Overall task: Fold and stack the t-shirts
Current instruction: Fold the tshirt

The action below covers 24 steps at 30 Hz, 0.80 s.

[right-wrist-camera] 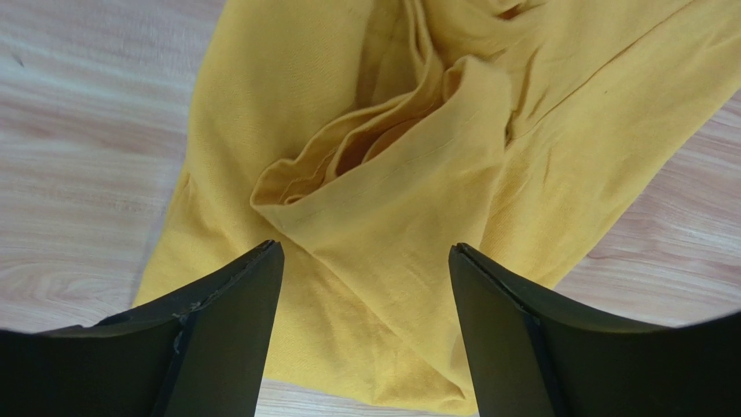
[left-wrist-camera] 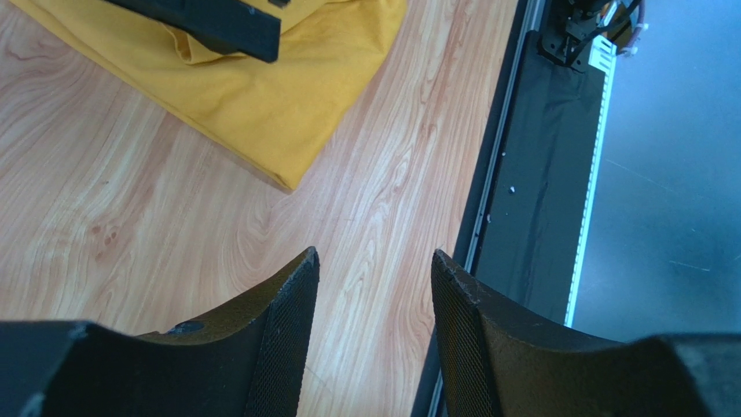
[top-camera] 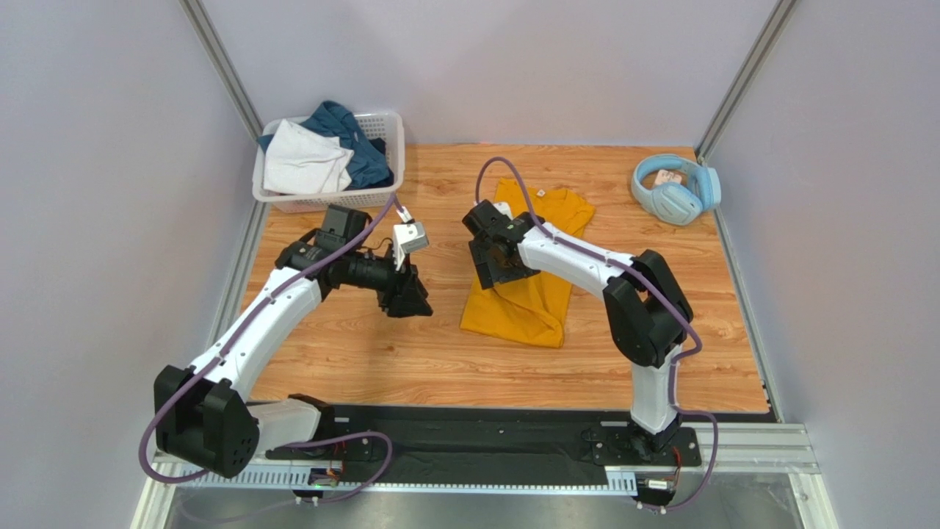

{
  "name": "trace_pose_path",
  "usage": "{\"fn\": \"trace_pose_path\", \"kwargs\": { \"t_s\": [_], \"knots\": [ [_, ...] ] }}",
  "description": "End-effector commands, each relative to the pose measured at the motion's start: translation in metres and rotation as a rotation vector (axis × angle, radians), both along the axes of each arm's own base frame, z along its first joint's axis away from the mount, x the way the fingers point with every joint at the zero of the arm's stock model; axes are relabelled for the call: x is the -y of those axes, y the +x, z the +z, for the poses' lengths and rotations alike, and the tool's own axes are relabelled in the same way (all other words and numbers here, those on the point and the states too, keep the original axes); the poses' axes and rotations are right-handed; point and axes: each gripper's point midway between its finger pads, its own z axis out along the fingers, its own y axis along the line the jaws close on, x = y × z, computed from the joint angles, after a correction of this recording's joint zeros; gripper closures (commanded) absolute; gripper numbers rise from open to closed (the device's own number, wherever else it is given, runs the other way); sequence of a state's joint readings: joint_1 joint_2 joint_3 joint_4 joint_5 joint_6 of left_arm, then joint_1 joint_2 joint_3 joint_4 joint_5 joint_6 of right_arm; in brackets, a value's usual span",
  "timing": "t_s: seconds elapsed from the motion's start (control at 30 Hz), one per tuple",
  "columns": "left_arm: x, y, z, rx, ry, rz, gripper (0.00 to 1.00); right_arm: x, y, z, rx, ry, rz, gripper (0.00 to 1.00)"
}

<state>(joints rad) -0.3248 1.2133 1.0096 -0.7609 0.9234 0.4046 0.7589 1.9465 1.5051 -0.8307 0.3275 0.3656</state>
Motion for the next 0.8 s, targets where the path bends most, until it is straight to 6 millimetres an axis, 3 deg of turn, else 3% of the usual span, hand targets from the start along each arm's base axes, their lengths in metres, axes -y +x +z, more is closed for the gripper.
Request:
{"fn": "trace_pose_path", "kwargs": {
  "t_s": [0.0,0.23,0.47,0.57,0.7,0.77],
  "knots": [
    [0.014,0.019,0.001,0.080,-0.022,0.015,0.43,-0.023,0.013,0.032,0.047,0.182,-0.012,0.25],
    [0.036,0.017,-0.006,0.066,-0.003,-0.045,0.42,-0.030,0.013,0.011,0.001,0.186,-0.024,0.29],
    [0.072,0.010,-0.037,0.089,0.054,-0.141,0.41,-0.027,0.015,-0.003,-0.032,0.162,-0.042,0.35],
    [0.083,0.009,-0.044,0.072,0.067,-0.170,0.41,-0.023,0.018,-0.009,-0.044,0.155,-0.056,0.45],
    [0.088,0.010,-0.046,0.070,0.069,-0.180,0.41,-0.020,0.022,-0.010,-0.050,0.158,-0.060,0.70],
    [0.087,0.010,-0.048,0.080,0.076,-0.181,0.41,-0.020,0.023,-0.007,-0.048,0.158,-0.056,0.73]
  ]
}}
